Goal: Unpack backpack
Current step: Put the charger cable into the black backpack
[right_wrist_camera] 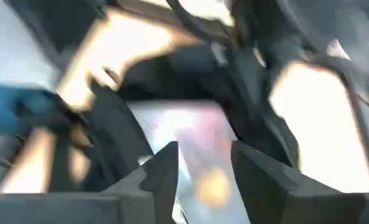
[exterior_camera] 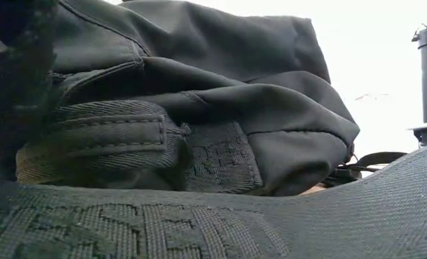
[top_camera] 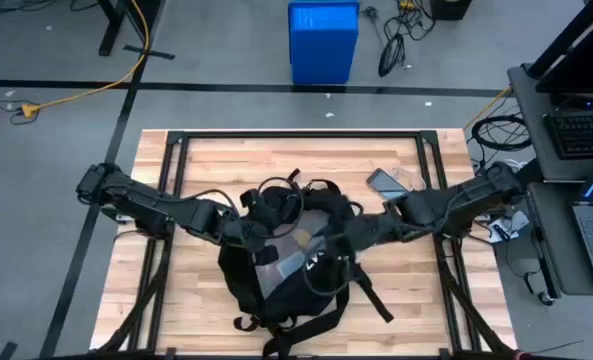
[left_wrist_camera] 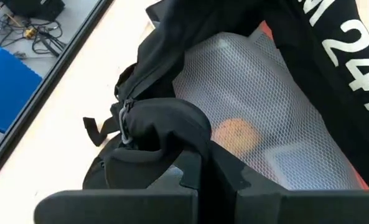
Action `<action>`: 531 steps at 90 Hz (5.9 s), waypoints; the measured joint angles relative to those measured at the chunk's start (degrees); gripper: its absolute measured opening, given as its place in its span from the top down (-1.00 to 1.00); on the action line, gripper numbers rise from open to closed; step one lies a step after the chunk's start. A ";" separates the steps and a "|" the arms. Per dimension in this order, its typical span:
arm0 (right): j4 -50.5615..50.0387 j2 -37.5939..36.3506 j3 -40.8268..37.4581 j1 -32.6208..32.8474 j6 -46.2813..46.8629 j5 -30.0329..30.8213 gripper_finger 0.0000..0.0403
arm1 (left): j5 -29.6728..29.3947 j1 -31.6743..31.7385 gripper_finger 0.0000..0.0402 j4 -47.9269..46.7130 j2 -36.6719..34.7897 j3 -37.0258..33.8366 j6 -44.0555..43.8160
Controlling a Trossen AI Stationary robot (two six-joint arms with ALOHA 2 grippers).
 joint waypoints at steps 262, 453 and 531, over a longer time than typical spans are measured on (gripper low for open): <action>-8.21 1.71 -0.07 -1.44 0.01 -1.19 0.35 | 3.55 -8.98 1.00 -10.60 0.04 -0.11 6.49; 5.51 -19.92 -60.67 -48.40 27.08 2.42 -0.46 | -11.11 0.98 1.00 -12.98 0.02 -0.07 18.53; 5.66 -16.58 -57.37 -49.82 30.14 3.13 -0.60 | -8.72 1.00 1.00 -12.98 0.02 -0.07 18.21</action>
